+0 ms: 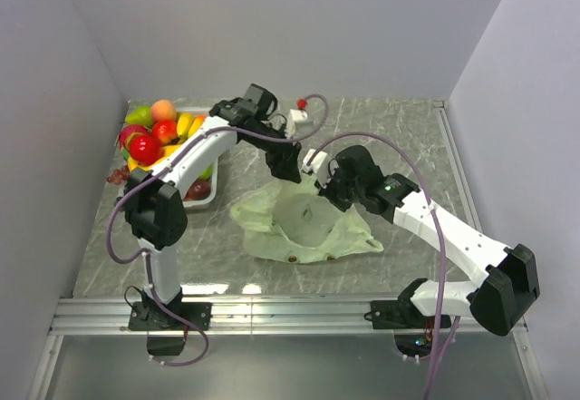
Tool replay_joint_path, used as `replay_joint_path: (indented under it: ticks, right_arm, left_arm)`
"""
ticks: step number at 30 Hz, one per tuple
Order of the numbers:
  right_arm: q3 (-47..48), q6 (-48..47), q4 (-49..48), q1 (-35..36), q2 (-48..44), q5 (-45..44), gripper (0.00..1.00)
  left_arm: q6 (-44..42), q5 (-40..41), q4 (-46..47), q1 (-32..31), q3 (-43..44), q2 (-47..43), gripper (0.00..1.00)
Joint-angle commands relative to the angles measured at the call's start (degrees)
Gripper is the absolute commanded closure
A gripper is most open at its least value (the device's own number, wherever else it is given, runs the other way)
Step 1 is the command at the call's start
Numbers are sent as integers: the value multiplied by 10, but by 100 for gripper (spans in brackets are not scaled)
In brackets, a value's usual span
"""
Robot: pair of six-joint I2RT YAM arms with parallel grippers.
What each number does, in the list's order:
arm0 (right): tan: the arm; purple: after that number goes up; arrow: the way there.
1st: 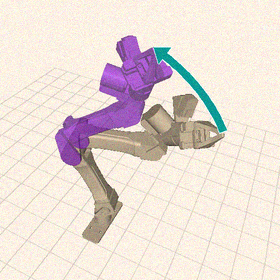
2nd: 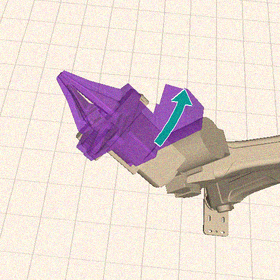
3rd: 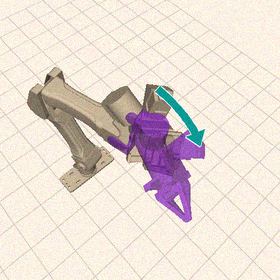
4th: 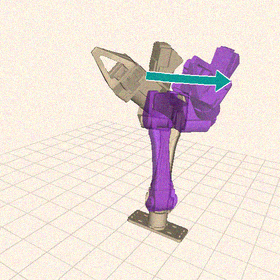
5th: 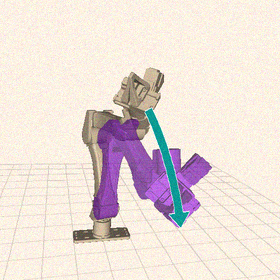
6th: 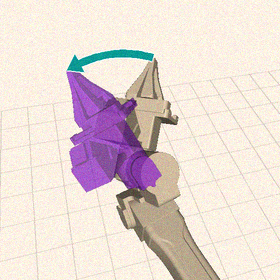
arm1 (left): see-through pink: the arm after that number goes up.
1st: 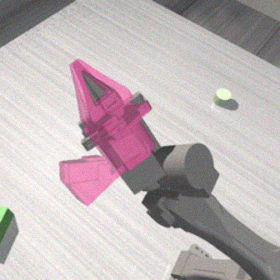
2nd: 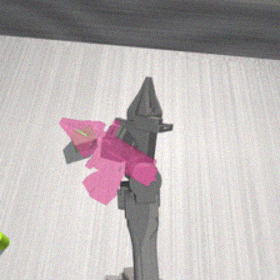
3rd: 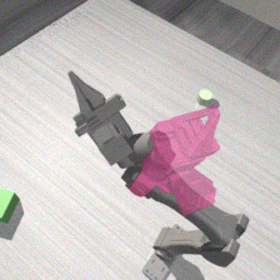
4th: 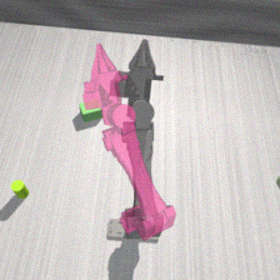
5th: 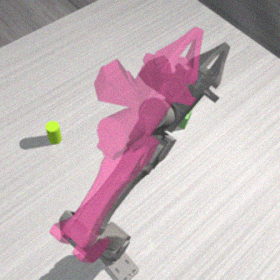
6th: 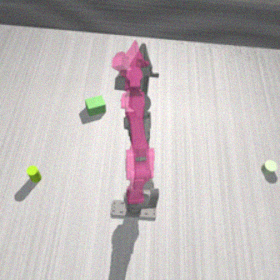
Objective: Place the fake fruits into the plastic bag and tie a complex knot
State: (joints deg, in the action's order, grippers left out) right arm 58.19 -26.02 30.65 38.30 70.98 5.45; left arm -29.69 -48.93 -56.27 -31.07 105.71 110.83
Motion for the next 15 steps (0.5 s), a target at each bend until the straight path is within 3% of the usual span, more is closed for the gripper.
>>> replay_joint_path:
  ticks: [1, 2, 7, 10, 15]
  right_arm:
    - [47, 53, 57, -16, -12, 64, 100]
    - [54, 66, 64, -23, -6, 69, 100]
    - [86, 164, 88, -78, 50, 157, 100]
    - [84, 198, 78, -111, 60, 183, 100]
    - [56, 228, 55, -118, 31, 190, 100]
  left_arm:
    - [109, 4, 150, 45, -23, -77, 10]
    - [122, 15, 185, 50, -25, -89, 1]
    - [221, 62, 230, 89, -23, -162, 0]
    - [285, 128, 198, 124, -6, -196, 1]
    - [285, 188, 132, 187, -13, -295, 1]
